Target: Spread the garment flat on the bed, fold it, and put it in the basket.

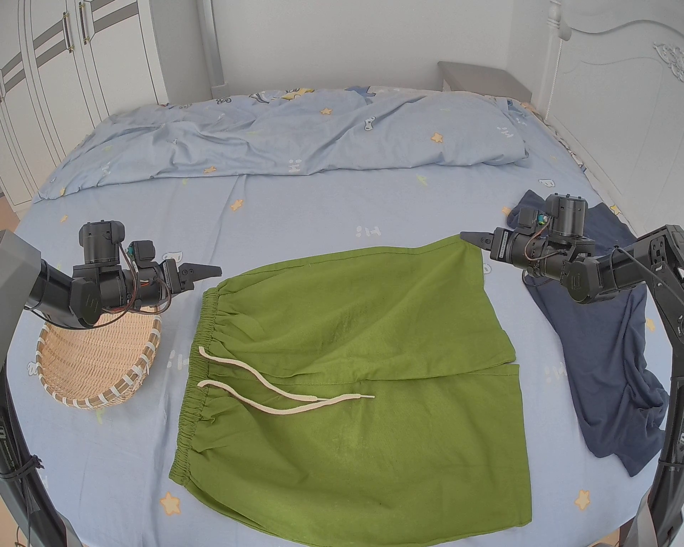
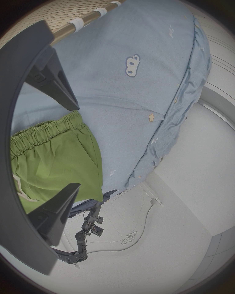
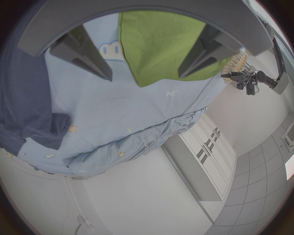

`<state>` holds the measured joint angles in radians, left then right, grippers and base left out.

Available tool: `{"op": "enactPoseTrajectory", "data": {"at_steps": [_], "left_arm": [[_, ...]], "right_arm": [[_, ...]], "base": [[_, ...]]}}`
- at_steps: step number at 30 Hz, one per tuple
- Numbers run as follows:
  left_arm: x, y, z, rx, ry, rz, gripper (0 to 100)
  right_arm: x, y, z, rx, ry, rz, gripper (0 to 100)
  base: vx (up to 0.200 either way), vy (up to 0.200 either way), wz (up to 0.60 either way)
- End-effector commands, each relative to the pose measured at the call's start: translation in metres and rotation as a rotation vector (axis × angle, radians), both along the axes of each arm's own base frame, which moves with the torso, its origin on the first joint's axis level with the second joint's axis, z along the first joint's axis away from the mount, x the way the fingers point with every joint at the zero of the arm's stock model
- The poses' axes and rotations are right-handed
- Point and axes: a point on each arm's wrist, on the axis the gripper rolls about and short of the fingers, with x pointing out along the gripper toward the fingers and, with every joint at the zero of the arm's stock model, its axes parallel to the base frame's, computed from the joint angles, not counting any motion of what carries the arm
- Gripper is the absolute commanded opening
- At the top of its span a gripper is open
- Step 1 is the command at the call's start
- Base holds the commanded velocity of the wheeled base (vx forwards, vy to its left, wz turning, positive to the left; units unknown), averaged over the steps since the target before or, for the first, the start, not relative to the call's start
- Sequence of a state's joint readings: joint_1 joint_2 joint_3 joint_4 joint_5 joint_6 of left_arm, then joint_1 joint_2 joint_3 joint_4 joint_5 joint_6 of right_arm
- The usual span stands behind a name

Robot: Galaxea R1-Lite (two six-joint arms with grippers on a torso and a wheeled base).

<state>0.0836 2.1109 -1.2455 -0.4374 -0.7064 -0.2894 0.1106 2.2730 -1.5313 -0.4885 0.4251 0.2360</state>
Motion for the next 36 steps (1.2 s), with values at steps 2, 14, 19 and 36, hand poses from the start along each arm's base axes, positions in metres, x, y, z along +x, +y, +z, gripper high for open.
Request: {"op": "enactPoseTrajectory", "data": {"at_steps": [2, 14, 19, 36], "left_arm": [[-0.002, -0.001, 0.002, -0.001, -0.001, -0.003, 100], [-0.04, -0.014, 0.052, -0.084, -0.03, 0.003, 100], [-0.069, -0.025, 0.059, -0.153, 0.034, -0.004, 100], [-0.244, -0.025, -0.028, -0.225, 0.427, 0.011, 100]], "right_arm": [[-0.001, 0.001, 0.002, 0.002, 0.004, 0.004, 100], [-0.054, -0.028, 0.068, 0.046, 0.05, -0.064, 100], [-0.096, -0.043, 0.076, 0.087, 0.153, -0.1, 100], [-0.241, -0.048, -0.009, 0.172, 0.563, 0.004, 100]], "base": [[0.0, 0.0, 0.0], [0.0, 0.0, 0.0], [0.0, 0.0, 0.0], [0.0, 0.0, 0.0]]}}
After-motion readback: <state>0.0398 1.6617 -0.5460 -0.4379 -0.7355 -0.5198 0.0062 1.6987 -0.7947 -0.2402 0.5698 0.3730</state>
